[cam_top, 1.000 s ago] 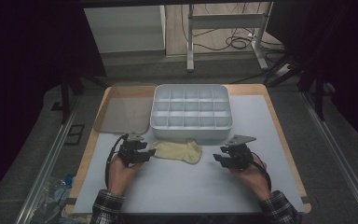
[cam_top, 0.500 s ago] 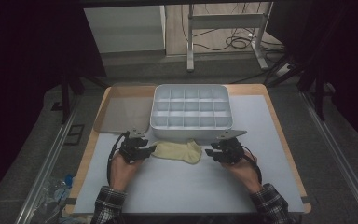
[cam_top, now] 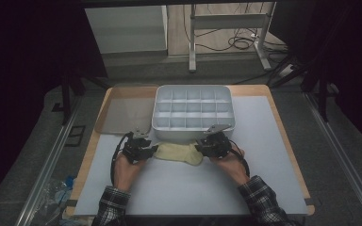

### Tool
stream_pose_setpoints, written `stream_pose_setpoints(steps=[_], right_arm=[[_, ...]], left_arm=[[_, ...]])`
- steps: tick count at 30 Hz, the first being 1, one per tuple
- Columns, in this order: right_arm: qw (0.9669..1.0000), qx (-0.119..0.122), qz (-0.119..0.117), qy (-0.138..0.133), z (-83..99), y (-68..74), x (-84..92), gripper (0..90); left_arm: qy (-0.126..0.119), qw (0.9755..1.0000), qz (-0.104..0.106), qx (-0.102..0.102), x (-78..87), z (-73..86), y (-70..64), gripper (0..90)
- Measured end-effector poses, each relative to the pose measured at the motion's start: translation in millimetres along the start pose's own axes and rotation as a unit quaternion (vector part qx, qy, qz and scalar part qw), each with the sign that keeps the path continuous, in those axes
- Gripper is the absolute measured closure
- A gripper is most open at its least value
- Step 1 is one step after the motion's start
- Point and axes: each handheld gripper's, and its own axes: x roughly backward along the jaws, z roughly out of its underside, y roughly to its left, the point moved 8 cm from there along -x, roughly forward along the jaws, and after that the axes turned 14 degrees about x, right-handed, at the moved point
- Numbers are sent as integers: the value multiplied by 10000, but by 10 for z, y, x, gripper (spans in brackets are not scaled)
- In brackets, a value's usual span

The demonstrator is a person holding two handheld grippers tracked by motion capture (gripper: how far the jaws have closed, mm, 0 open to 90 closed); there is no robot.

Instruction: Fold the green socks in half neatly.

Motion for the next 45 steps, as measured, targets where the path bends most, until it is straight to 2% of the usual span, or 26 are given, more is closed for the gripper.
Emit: stream_pose_setpoints(steps=[3,9,13,14,15,16,17,18,19,20,21,23,27,33,39,40,45], right_arm=[[9999,9,-9,101,35,9,-74,601],[9997,8,-75,250,112,70,-122,597],[9997,-13,-93,235,125,96,-118,616],[9996,-44,-125,233,129,100,-113,637],[9992,-161,-253,253,131,113,-106,717],[9990,-174,-334,241,128,118,-109,748],[9990,-174,-334,241,128,118,-109,748],[9981,-252,-521,228,125,137,-110,814],[9981,-252,-521,228,125,137,-110,814],[9979,-278,-543,214,125,136,-111,822],[9977,-301,-570,205,126,135,-110,827],[9975,-343,-591,172,126,131,-103,833],[9981,-276,-545,102,106,136,-62,836],[9980,-261,-581,-55,62,138,97,836],[9981,-208,-573,-111,69,153,247,836],[9981,-192,-571,-135,76,158,326,835],[9978,-164,-606,-192,104,202,489,835]], left_arm=[[22,9999,-122,-52,-34,20,25,551],[19,10000,-57,-3,-74,55,16,553],[30,9999,65,73,-79,75,-17,641],[52,9997,129,182,-80,81,-23,641],[69,9992,161,353,-83,80,-17,655],[84,9991,146,380,-83,78,-17,660],[84,9991,146,380,-83,78,-17,674],[138,9989,200,399,-84,76,-35,706],[138,9989,200,399,-84,76,-35,762],[163,9986,308,405,-86,78,-57,762],[162,9987,317,366,-89,80,-71,828],[163,9989,279,343,-82,80,-81,840],[106,9991,289,294,-55,71,-91,845],[-38,9987,442,252,82,19,-195,840],[-34,9980,609,186,145,14,-294,830],[-25,9976,669,179,170,23,-336,830],[-26,9969,775,105,229,49,-424,829]])
